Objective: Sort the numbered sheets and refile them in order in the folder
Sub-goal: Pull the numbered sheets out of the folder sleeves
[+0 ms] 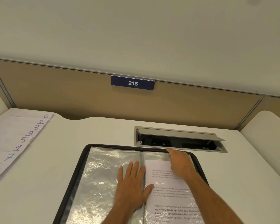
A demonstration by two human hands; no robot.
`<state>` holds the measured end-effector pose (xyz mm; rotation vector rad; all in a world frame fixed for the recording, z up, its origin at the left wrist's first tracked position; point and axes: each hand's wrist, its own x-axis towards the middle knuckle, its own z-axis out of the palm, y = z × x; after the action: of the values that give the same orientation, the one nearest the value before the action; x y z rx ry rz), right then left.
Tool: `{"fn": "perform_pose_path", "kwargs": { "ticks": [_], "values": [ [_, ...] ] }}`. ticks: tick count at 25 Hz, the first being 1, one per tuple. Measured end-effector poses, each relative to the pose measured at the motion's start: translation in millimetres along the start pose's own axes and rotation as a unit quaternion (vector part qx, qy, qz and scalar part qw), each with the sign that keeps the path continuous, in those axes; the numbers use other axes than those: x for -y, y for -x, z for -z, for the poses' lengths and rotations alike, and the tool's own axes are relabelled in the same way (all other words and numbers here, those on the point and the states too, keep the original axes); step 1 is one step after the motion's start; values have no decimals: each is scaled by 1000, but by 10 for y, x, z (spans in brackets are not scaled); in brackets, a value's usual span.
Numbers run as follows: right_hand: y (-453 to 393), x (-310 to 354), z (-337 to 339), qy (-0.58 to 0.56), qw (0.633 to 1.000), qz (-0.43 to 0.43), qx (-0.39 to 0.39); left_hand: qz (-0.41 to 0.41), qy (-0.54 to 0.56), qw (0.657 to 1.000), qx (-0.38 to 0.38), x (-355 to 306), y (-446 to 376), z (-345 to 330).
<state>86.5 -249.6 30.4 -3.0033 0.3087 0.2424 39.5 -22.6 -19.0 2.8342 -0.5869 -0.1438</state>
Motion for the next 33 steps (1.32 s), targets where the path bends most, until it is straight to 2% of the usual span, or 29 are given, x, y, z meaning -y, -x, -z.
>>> {"fn": "perform_pose_path", "kwargs": {
  "ticks": [3, 9, 14, 18, 22, 27, 29, 33],
  "values": [
    [-10, 47, 75, 9, 999, -3, -39, -1, -6, 1000, 8, 14, -9, -21],
    [34, 57, 148, 96, 992, 52, -69, -4, -15, 1000, 17, 2, -12, -12],
    [48, 95, 170, 95, 991, 75, -51, -1, -2, 1000, 6, 17, -15, -45],
    [66, 132, 206, 38, 998, 41, -21, -2, 5, 1000, 2, 20, -22, -52],
    [72, 104, 235, 89, 995, 47, -1, -7, 6, 1000, 2, 21, -20, -64],
    [65, 131, 242, 161, 980, 110, -47, -10, 9, 1000, -3, 17, -25, -58],
    [52, 180, 248, 143, 982, 117, -24, -11, 10, 1000, -8, 24, -22, -66],
    [-21, 186, 324, 12, 997, 58, 46, -12, 8, 1000, -15, 20, -19, -51]
  ]
}}
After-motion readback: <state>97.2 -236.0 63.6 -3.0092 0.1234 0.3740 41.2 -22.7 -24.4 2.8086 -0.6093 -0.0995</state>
